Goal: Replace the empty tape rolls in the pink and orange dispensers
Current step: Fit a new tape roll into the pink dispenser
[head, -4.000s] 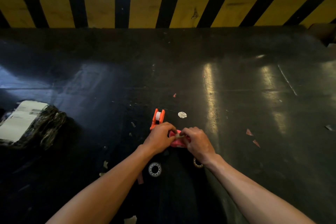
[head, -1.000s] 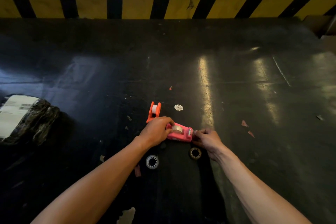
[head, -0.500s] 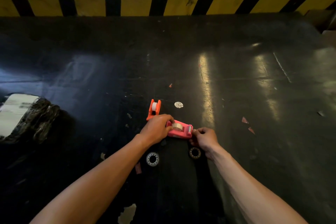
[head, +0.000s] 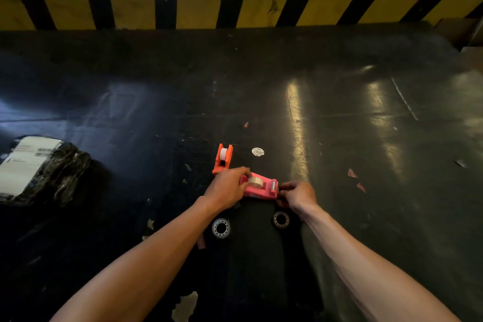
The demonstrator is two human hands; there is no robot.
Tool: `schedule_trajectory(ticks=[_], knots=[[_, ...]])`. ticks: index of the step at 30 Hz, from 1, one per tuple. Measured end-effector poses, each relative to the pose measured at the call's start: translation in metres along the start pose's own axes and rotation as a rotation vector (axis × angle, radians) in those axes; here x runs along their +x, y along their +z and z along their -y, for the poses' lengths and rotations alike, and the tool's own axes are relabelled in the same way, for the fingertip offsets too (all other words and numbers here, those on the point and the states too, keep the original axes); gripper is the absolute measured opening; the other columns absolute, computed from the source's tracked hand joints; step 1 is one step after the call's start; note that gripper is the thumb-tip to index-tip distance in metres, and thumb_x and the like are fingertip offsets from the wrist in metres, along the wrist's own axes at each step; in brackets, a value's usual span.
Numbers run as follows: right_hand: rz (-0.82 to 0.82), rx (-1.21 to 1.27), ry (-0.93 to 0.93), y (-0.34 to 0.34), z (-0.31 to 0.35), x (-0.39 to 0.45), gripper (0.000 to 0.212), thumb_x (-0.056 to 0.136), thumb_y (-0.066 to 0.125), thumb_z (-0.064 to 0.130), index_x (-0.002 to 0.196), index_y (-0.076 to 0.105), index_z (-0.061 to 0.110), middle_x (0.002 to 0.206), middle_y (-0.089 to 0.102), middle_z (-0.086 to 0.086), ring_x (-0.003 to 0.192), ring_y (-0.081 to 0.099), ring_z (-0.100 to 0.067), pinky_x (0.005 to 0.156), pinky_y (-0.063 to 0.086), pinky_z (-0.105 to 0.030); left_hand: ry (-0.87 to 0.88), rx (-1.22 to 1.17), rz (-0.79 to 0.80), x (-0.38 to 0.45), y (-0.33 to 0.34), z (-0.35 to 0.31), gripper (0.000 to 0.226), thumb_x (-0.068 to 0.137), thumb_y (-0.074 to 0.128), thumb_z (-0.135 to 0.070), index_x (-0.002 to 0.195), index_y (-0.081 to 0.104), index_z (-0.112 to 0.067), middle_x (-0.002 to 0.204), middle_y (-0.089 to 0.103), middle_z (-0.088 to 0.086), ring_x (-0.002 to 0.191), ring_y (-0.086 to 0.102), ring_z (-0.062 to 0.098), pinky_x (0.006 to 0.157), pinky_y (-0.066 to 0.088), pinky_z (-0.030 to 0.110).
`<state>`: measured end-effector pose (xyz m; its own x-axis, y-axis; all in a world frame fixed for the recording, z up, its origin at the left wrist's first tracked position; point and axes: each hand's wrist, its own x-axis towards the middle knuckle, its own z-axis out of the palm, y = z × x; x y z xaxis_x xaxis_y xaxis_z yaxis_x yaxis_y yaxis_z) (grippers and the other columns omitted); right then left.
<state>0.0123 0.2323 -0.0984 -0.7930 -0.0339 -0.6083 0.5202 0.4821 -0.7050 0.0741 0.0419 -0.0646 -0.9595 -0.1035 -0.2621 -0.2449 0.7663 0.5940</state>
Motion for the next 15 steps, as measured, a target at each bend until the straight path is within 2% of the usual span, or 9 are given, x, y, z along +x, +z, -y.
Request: schedule_trajectory(ticks=[2, 4, 7, 9, 10, 12, 15], knots=[[-0.067, -0.189, -0.097, -0.009, 0.009, 0.001, 0.029, 0.087, 0.054, -0.002, 0.105, 0.074, 0.011, 0.099, 0.075, -0.014, 0.088, 0.073, -0.031, 0.089, 0.059, -0.041, 0.002, -0.032, 0.013, -0.007, -0.002, -0.001, 0.041, 0.097, 0.053, -0.011, 0.136, 0.055, -0.023, 0.136, 0.06, 0.006, 0.118, 0.061, 0.018, 0.101, 0.049, 0.034], [-0.108, -0.33, -0.256, -0.014, 0.021, -0.003, 0.035, 0.091, 0.05, 0.002, 0.12, 0.067, 0.009, 0.12, 0.069, -0.014, 0.114, 0.064, -0.033, 0.098, 0.05, -0.036, 0.059, -0.06, -0.126, -0.018, -0.002, 0.001, 0.046, 0.095, 0.05, -0.002, 0.138, 0.055, -0.019, 0.14, 0.058, 0.007, 0.125, 0.058, 0.019, 0.106, 0.048, 0.04], [0.01, -0.495, -0.541, -0.011, 0.03, -0.005, 0.047, 0.091, 0.061, 0.025, 0.137, 0.053, 0.013, 0.135, 0.058, -0.014, 0.127, 0.053, -0.033, 0.106, 0.044, -0.045, 0.12, -0.089, -0.479, -0.029, 0.004, 0.018, 0.05, 0.09, 0.052, 0.007, 0.136, 0.056, -0.014, 0.146, 0.054, 0.007, 0.136, 0.049, 0.019, 0.112, 0.043, 0.039], [0.133, -0.776, -0.63, -0.004, 0.03, -0.01, 0.073, 0.086, 0.067, 0.048, 0.147, 0.041, 0.021, 0.143, 0.051, -0.008, 0.133, 0.046, -0.03, 0.11, 0.038, -0.049, -0.023, -0.131, -0.588, -0.033, 0.01, 0.034, 0.054, 0.092, 0.053, 0.003, 0.143, 0.048, -0.014, 0.154, 0.044, 0.007, 0.147, 0.034, 0.02, 0.119, 0.031, 0.04], [0.176, -0.905, -0.647, 0.001, 0.03, -0.013, 0.081, 0.083, 0.068, 0.052, 0.151, 0.034, 0.023, 0.146, 0.047, -0.006, 0.136, 0.042, -0.029, 0.112, 0.034, -0.049, -0.125, -0.15, -0.586, -0.035, 0.014, 0.042, 0.056, 0.094, 0.053, -0.001, 0.148, 0.042, -0.015, 0.159, 0.037, 0.006, 0.15, 0.025, 0.02, 0.121, 0.026, 0.041], [0.199, -1.053, -0.682, 0.012, 0.027, -0.015, 0.087, 0.082, 0.07, 0.046, 0.154, 0.025, 0.024, 0.148, 0.043, -0.005, 0.137, 0.038, -0.029, 0.111, 0.031, -0.047, -0.298, -0.134, -0.493, -0.041, 0.022, 0.061, 0.059, 0.1, 0.05, -0.013, 0.155, 0.029, -0.017, 0.165, 0.024, 0.006, 0.154, 0.013, 0.021, 0.124, 0.018, 0.044], [0.162, -1.1, -0.685, 0.022, 0.025, -0.011, 0.083, 0.084, 0.069, 0.042, 0.152, 0.027, 0.021, 0.142, 0.045, -0.01, 0.13, 0.044, -0.032, 0.104, 0.039, -0.045, -0.403, 0.07, -0.309, -0.047, 0.033, 0.084, 0.06, 0.104, 0.04, -0.029, 0.158, 0.015, -0.018, 0.168, 0.01, 0.007, 0.155, 0.003, 0.022, 0.126, 0.008, 0.045]])
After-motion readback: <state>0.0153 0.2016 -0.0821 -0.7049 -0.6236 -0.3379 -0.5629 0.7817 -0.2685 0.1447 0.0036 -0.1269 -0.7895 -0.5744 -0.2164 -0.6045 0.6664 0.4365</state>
